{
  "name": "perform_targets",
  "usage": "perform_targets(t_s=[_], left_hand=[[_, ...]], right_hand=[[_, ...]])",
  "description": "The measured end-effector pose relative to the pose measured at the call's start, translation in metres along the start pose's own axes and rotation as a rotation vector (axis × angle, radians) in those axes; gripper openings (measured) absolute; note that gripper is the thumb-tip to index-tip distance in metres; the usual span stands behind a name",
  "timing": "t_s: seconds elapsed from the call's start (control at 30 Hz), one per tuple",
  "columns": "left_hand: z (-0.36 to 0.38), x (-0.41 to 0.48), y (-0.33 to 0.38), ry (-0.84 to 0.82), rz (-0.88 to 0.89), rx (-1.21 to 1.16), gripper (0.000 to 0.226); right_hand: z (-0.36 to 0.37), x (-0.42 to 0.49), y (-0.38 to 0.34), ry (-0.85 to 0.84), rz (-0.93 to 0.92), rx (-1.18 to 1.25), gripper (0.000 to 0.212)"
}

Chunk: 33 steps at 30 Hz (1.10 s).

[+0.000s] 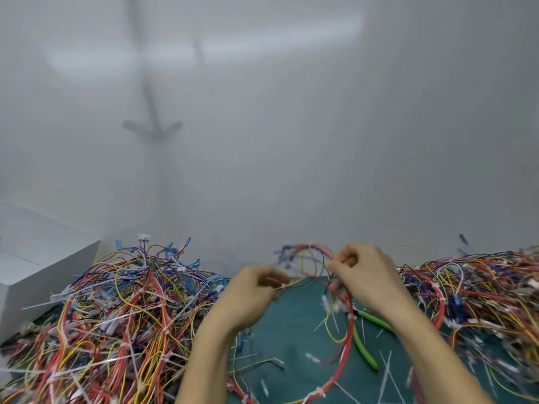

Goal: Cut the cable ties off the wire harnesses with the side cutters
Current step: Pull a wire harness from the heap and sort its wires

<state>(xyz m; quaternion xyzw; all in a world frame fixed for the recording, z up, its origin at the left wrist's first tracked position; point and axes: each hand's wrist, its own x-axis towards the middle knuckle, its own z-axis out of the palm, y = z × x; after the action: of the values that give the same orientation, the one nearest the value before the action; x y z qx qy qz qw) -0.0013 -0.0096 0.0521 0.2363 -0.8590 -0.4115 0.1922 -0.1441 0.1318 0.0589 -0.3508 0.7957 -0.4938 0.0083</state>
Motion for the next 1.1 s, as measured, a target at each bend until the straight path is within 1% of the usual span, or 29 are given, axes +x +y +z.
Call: perform_targets(t_s=[0.07,0.13,0.2,0.23,0.33,0.43,0.53,0.63,0.73,0.77,0.8,0.83,0.87,0.93,1.03,1.1], left_hand=[[-0.005,-0.004,0.012,-0.007,0.056,-0.204,0.045],[-0.009,-0.01,0.024,0.034,0.098,-0.366,0.039],[-0.012,-0.015,0.036,0.136,0.15,-0.547,0.024],[-0.014,-0.017,0.042,0.176,0.169,-0.619,0.024],[-0.019,-0.021,0.055,0.222,0.177,-0.734,0.041],[-0.021,-0.024,0.059,0.272,0.189,-0.709,0.04],[-0.021,-0.024,0.057,0.343,0.172,-0.695,0.028],[-0.021,-0.025,0.056,0.371,0.183,-0.615,0.017],[-0.02,-0.025,0.057,0.394,0.223,-0.597,0.011],[-0.019,-0.025,0.057,0.396,0.24,-0.581,0.01],[-0.019,-0.025,0.058,0.387,0.256,-0.567,0.008],[-0.018,-0.026,0.06,0.369,0.276,-0.553,0.007],[-0.017,-0.026,0.061,0.349,0.301,-0.527,0.006],[-0.014,-0.027,0.064,0.327,0.354,-0.446,0.007],[-0.011,-0.029,0.067,0.347,0.393,-0.329,0.008],[-0.01,-0.031,0.07,0.348,0.411,-0.303,0.008]], right_hand=[[-0.013,-0.005,-0.015,0.145,-0.129,0.077,0.012],[-0.023,-0.012,-0.029,0.196,-0.24,0.194,0.015],[-0.028,-0.02,-0.041,0.165,-0.36,0.199,0.018],[-0.029,-0.023,-0.046,0.13,-0.425,0.145,0.019],[-0.03,-0.03,-0.055,0.001,-0.573,-0.056,0.018],[-0.027,-0.032,-0.056,-0.098,-0.606,-0.194,0.016],[-0.026,-0.032,-0.058,-0.123,-0.612,-0.268,0.017],[-0.03,-0.033,-0.059,-0.184,-0.584,-0.279,0.018],[-0.037,-0.036,-0.056,-0.322,-0.503,-0.243,0.028],[-0.039,-0.037,-0.057,-0.346,-0.49,-0.209,0.029],[-0.039,-0.037,-0.059,-0.337,-0.495,-0.158,0.027],[-0.039,-0.038,-0.061,-0.293,-0.512,-0.096,0.022],[-0.037,-0.038,-0.064,-0.227,-0.525,-0.034,0.017],[-0.035,-0.037,-0.068,-0.117,-0.523,0.062,0.016],[-0.034,-0.036,-0.068,-0.092,-0.471,0.103,0.02],[-0.035,-0.035,-0.066,-0.099,-0.431,0.09,0.02]])
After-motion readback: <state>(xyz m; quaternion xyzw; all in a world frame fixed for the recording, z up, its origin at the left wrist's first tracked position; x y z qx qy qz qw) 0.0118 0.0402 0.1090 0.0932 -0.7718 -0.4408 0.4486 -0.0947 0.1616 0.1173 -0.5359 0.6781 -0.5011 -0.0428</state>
